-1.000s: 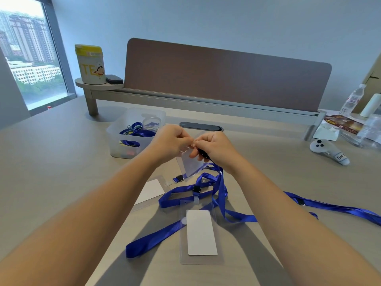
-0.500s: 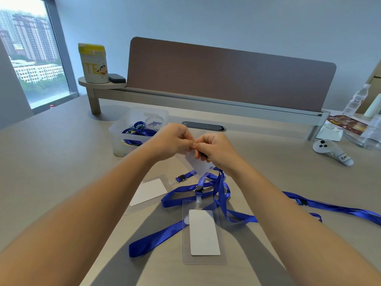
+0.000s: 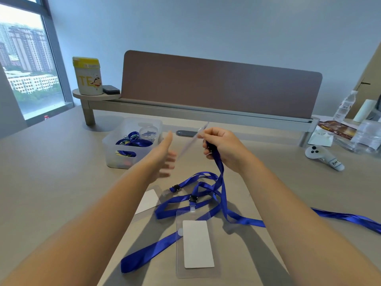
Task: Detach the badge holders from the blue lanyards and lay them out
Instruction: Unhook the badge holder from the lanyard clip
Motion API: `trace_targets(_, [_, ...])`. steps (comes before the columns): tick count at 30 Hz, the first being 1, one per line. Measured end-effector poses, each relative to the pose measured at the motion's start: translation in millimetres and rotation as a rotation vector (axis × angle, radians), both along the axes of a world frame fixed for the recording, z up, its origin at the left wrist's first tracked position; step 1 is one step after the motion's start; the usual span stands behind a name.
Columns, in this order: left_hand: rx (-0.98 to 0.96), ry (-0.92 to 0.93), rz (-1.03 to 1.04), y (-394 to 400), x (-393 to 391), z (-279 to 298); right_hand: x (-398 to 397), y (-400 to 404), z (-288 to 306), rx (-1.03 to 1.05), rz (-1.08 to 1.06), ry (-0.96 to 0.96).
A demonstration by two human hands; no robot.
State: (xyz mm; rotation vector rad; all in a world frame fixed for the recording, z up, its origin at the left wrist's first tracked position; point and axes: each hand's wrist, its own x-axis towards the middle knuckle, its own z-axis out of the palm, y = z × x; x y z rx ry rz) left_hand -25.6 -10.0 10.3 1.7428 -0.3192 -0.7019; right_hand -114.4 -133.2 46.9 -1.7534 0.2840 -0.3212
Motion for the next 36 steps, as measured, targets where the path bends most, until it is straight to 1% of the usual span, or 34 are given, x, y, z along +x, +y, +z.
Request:
trace_targets(2, [0.200, 0.136, -0.085, 4, -5, -8, -3, -6, 0, 0.022, -0.024, -0.011])
trace_targets(3, [0.242, 0.216, -0.146, 4, -8, -10, -5, -8, 0, 0.032, -0.025, -0.018])
trace_targets(4, [0.227, 0.297, -0.192, 1, -11, -13, -7, -9, 0, 0.040, -0.018, -0.021])
trace_targets(6, [0.055, 0.433, -0.200, -8, -17, -14, -12, -11, 0, 0.032, 0.015, -0.009])
trace_targets(9, [-0.313, 0.546, 0.005, -23, -25, -6, -21, -18, -3, -0.035, 0.062, 0.043])
trace_targets(11, [-0.469, 0.527, 0.131, -32, -26, 1, -26, -24, -4, -0.124, 0.052, 0.100])
trace_targets(12, [-0.502, 0.481, 0.157, -35, -27, 6, -27, -27, -5, -0.177, 0.024, 0.143])
trace_targets(16, [-0.464, 0.171, 0.173, -49, -33, 38, -31, -38, -16, -0.311, -0.107, 0.310])
trace_targets(17, [-0.460, 0.119, 0.187, -53, -35, 46, -32, -40, -18, -0.344, -0.168, 0.299])
trace_targets(19, [-0.471, 0.061, 0.214, -58, -34, 60, -34, -40, -19, -0.347, -0.344, 0.153])
trace_targets(20, [-0.478, 0.042, 0.224, -60, -33, 65, -35, -40, -19, -0.289, -0.423, 0.078])
trace_targets(21, [-0.485, 0.034, 0.225, -61, -33, 70, -36, -37, -18, -0.173, -0.451, 0.033])
trace_targets(22, [-0.493, 0.038, 0.224, -62, -34, 75, -35, -34, -19, -0.025, -0.427, 0.020])
trace_targets(25, [-0.539, 0.090, 0.200, -64, -42, 83, -31, -19, -23, 0.511, -0.216, 0.078])
trace_targets(27, [-0.576, 0.132, 0.179, -63, -46, 84, -25, -17, -29, 0.779, -0.131, 0.009])
trace_targets(29, [-0.590, 0.171, 0.168, -59, -46, 82, -19, -18, -30, 0.941, -0.109, -0.110])
trace_targets(31, [-0.611, 0.205, 0.154, -55, -43, 79, -13, -22, -28, 1.056, -0.138, -0.220])
trace_targets(33, [-0.598, 0.213, 0.181, -51, -37, 74, -8, -29, -24, 1.154, -0.230, -0.340])
trace_targets(36, [-0.528, 0.167, 0.288, -47, -21, 63, -4, -43, -16, 1.202, -0.418, -0.482])
